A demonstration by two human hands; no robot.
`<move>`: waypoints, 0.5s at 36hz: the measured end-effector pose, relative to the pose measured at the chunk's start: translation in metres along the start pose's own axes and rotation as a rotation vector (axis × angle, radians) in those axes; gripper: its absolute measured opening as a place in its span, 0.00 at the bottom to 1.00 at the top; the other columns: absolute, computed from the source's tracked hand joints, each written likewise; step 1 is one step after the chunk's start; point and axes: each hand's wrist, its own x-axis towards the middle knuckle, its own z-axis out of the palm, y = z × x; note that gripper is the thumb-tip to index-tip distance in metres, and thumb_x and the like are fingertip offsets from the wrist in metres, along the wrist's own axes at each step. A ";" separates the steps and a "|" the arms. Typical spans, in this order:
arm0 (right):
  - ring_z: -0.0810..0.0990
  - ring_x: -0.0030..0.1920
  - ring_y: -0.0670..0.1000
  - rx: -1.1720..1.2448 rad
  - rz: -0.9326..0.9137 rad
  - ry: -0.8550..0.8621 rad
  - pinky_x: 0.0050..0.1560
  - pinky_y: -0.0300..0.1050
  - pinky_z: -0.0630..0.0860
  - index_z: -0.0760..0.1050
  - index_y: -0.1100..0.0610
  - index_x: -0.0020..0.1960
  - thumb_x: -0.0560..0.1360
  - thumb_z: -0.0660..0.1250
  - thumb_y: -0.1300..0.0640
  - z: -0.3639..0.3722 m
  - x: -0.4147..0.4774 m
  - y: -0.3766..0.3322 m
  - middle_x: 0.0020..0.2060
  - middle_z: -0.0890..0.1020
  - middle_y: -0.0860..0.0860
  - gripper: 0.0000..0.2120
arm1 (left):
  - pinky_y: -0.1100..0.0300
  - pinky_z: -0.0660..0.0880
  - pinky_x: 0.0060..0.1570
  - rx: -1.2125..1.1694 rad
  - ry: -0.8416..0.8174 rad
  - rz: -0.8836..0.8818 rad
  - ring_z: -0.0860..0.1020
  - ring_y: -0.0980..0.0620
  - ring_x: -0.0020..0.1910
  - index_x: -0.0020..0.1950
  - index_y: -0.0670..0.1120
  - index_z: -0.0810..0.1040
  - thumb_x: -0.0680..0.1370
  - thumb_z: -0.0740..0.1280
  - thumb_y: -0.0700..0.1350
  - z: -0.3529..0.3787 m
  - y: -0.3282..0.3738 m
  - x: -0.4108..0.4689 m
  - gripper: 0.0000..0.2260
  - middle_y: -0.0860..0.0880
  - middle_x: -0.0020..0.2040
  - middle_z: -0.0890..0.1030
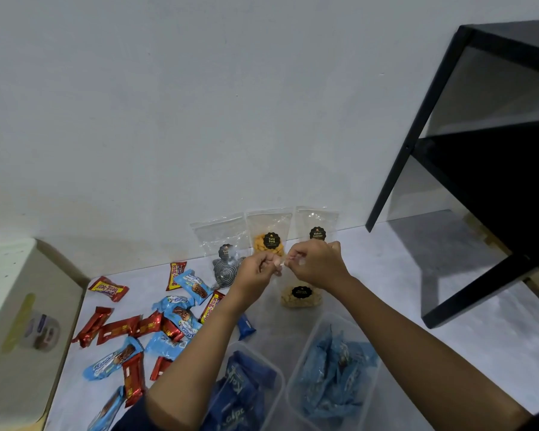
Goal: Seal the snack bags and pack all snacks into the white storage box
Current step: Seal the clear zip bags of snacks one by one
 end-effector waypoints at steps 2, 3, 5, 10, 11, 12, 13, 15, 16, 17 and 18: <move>0.76 0.48 0.46 0.016 0.018 -0.058 0.51 0.46 0.58 0.79 0.47 0.41 0.73 0.67 0.48 -0.005 0.003 0.002 0.42 0.82 0.44 0.05 | 0.74 0.69 0.36 0.005 0.013 0.003 0.74 0.66 0.31 0.44 0.38 0.76 0.78 0.61 0.35 0.000 0.000 0.000 0.06 0.51 0.34 0.75; 0.76 0.48 0.46 0.028 0.023 -0.082 0.52 0.46 0.58 0.79 0.47 0.42 0.73 0.66 0.48 -0.009 0.004 0.003 0.43 0.82 0.44 0.04 | 0.75 0.68 0.35 0.011 0.022 0.005 0.73 0.67 0.30 0.44 0.38 0.76 0.78 0.61 0.35 0.000 -0.001 -0.001 0.06 0.51 0.33 0.74; 0.76 0.48 0.47 0.051 0.040 -0.118 0.53 0.47 0.59 0.77 0.46 0.40 0.74 0.66 0.49 -0.015 0.005 0.008 0.44 0.83 0.44 0.05 | 0.76 0.67 0.34 0.010 0.046 0.003 0.72 0.68 0.30 0.45 0.39 0.75 0.79 0.60 0.35 -0.001 -0.001 -0.001 0.05 0.52 0.33 0.73; 0.74 0.45 0.46 0.013 0.042 -0.156 0.53 0.47 0.58 0.78 0.49 0.40 0.76 0.62 0.53 -0.018 0.007 0.010 0.42 0.82 0.44 0.08 | 0.75 0.68 0.34 0.007 0.037 0.003 0.72 0.68 0.30 0.45 0.40 0.73 0.79 0.59 0.36 0.003 0.000 -0.001 0.05 0.51 0.35 0.74; 0.73 0.45 0.46 -0.014 0.033 -0.149 0.53 0.47 0.58 0.78 0.50 0.40 0.76 0.62 0.54 -0.018 0.008 0.009 0.42 0.82 0.44 0.08 | 0.75 0.68 0.34 -0.003 0.040 -0.006 0.72 0.67 0.31 0.46 0.40 0.74 0.79 0.60 0.37 0.004 0.000 0.000 0.05 0.51 0.34 0.74; 0.73 0.45 0.46 -0.038 0.030 -0.143 0.53 0.47 0.58 0.78 0.49 0.40 0.76 0.62 0.55 -0.018 0.008 0.009 0.42 0.82 0.44 0.08 | 0.75 0.68 0.34 -0.014 0.045 -0.017 0.73 0.65 0.31 0.46 0.40 0.74 0.79 0.60 0.37 0.005 0.000 0.000 0.04 0.51 0.35 0.74; 0.74 0.46 0.46 -0.058 0.027 -0.138 0.52 0.47 0.58 0.78 0.49 0.40 0.76 0.62 0.56 -0.017 0.009 0.009 0.42 0.82 0.44 0.09 | 0.74 0.69 0.34 -0.025 0.047 -0.027 0.73 0.64 0.32 0.47 0.40 0.74 0.79 0.61 0.38 0.006 0.000 0.000 0.04 0.50 0.35 0.75; 0.75 0.46 0.48 -0.083 0.030 -0.127 0.53 0.48 0.59 0.79 0.50 0.40 0.75 0.61 0.57 -0.017 0.008 0.009 0.42 0.82 0.44 0.09 | 0.72 0.69 0.37 -0.037 0.024 -0.042 0.73 0.62 0.33 0.47 0.41 0.74 0.78 0.62 0.39 0.008 0.000 0.001 0.04 0.49 0.36 0.75; 0.75 0.46 0.48 -0.081 0.038 -0.115 0.54 0.49 0.60 0.79 0.50 0.40 0.75 0.61 0.57 -0.016 0.007 0.009 0.41 0.81 0.44 0.09 | 0.70 0.70 0.38 -0.043 0.005 -0.047 0.73 0.60 0.34 0.47 0.41 0.75 0.78 0.62 0.39 0.009 0.000 0.001 0.03 0.50 0.36 0.75; 0.75 0.45 0.48 -0.065 0.051 -0.099 0.54 0.49 0.60 0.79 0.50 0.41 0.75 0.61 0.57 -0.016 0.006 0.010 0.40 0.79 0.43 0.09 | 0.68 0.70 0.38 -0.049 -0.009 -0.051 0.72 0.58 0.34 0.47 0.42 0.75 0.78 0.63 0.40 0.009 0.001 0.001 0.02 0.50 0.35 0.74; 0.74 0.45 0.47 -0.034 0.069 -0.089 0.54 0.48 0.60 0.79 0.50 0.42 0.75 0.61 0.57 -0.016 0.005 0.011 0.40 0.79 0.42 0.08 | 0.68 0.70 0.37 -0.052 -0.011 -0.053 0.71 0.59 0.33 0.47 0.43 0.75 0.77 0.64 0.40 0.010 0.002 0.001 0.01 0.52 0.34 0.73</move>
